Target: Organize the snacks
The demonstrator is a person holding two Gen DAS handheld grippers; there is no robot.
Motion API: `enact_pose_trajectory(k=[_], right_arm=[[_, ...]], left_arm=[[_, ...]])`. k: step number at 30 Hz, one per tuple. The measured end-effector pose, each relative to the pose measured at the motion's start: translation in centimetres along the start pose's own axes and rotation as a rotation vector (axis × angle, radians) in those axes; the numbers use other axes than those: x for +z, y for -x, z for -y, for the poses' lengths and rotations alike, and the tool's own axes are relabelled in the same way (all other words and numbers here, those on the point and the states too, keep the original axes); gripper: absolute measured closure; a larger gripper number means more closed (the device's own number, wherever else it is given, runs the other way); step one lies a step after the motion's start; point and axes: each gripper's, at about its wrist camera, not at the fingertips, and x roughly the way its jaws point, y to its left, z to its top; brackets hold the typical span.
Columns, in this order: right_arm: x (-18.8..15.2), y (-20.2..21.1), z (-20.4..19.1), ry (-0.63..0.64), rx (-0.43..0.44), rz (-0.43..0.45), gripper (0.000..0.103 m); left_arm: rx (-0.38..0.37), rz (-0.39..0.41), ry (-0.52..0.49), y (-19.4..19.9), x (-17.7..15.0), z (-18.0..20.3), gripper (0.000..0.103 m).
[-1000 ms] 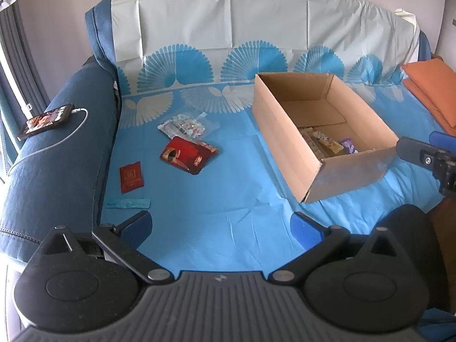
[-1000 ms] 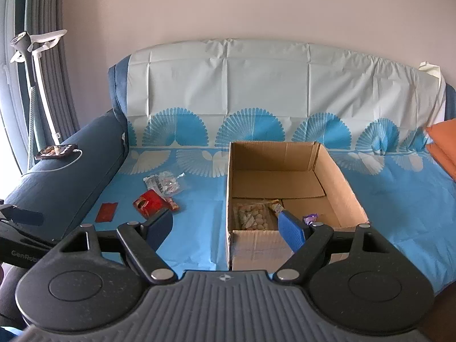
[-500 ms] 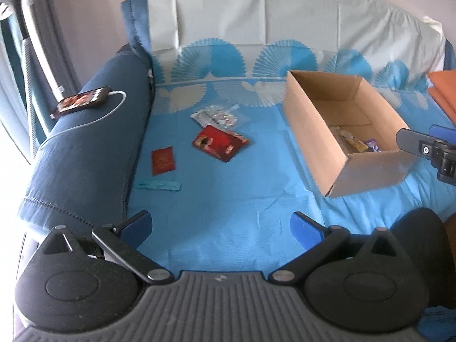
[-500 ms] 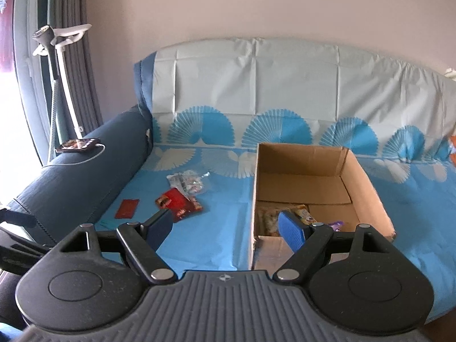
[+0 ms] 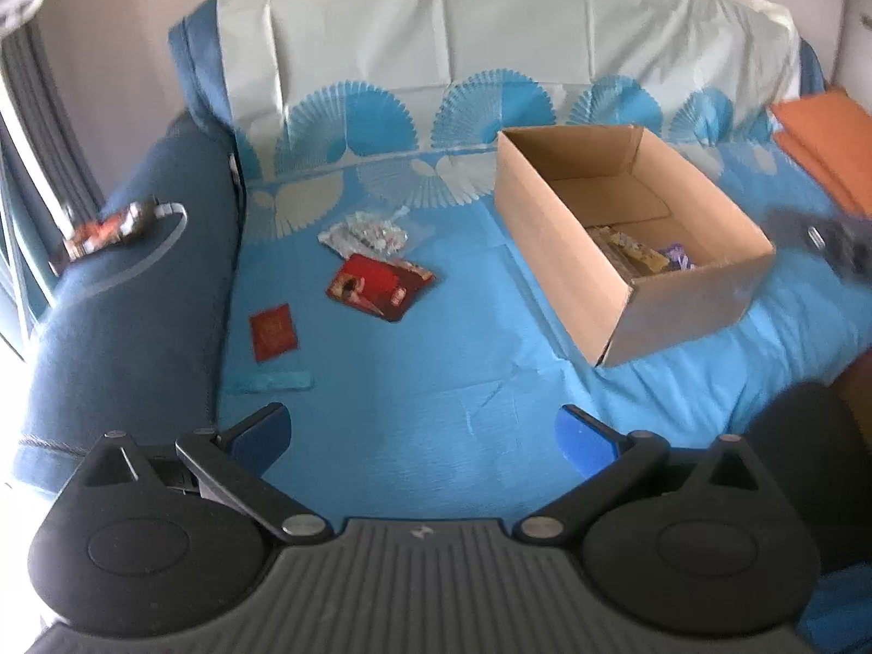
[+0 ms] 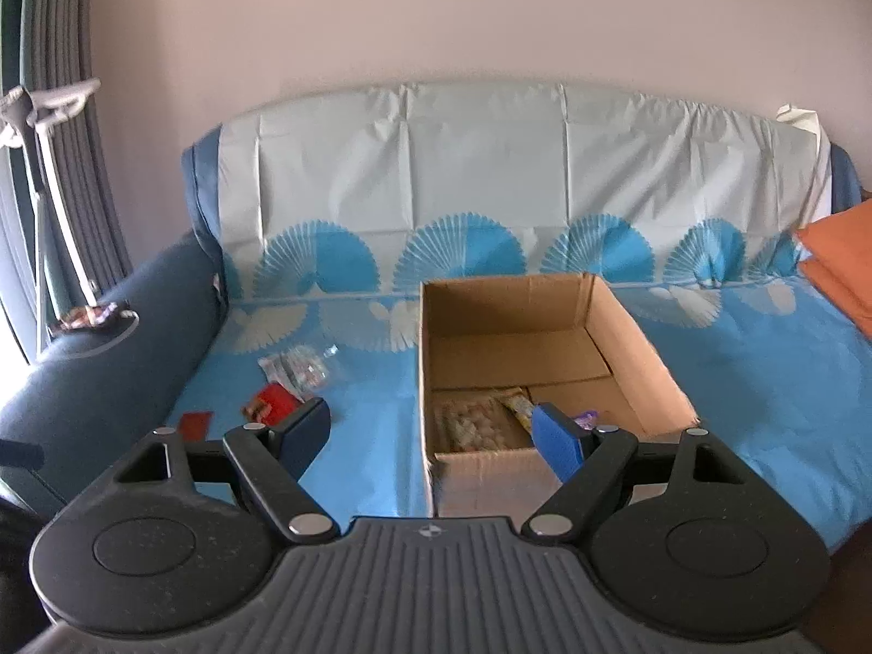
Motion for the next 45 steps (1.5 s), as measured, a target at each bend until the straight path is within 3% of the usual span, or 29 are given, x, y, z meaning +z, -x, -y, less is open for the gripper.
enact_pose_trajectory(k=[3,7,13,18,21,24,28,32,35,39,45], right_arm=[[0.4,0.3,0.1,0.036,-0.017,-0.010,0.020],[1.5,0.6,1.0,0.043,-0.017,0.028,0.019],[1.7,0.0,1.7,0.068,0.121,0.063,0.018],[1.5,-0.9,3.2,0.039,0.156,0.043,0.016],[1.1,-0.9,3.9,0.028,0.142,0.035,0.006],[0.6,-1.0,4.2,-0.001,0.116,0.031,0.003],[-0.1,-1.2,3.8,-0.010,0.096,0.011,0.003],[-0.2,-2.0,3.2,0.022,0.063,-0.030,0.003],[-0.2,-2.3,2.4,0.053,0.072,-0.067,0.003],[0.0,-1.5,1.5,0.139,0.094,-0.040,0.003],[0.2,-0.1,2.5,0.116,0.131,0.008,0.003]], left_arm=[[-0.016,0.005,0.060,-0.6,0.8,-0.9,0.000],[0.040,0.019,0.073,0.1,1.2,-1.3,0.000],[0.158,0.028,0.065,2.7,0.3,-0.2,0.000],[0.123,0.041,0.051,3.8,0.6,2.5,0.000],[0.077,0.055,-0.033,4.0,1.0,4.3,0.000],[0.073,0.076,-0.097,3.4,1.7,5.3,0.000],[0.032,0.061,-0.065,1.7,2.4,4.8,0.000],[0.039,0.041,-0.026,0.4,2.4,3.3,0.000],[0.037,0.017,0.052,-0.4,1.8,1.8,0.000],[0.049,-0.016,0.152,-0.8,1.2,0.6,0.000],[0.094,0.033,0.072,2.3,0.7,1.4,0.000]])
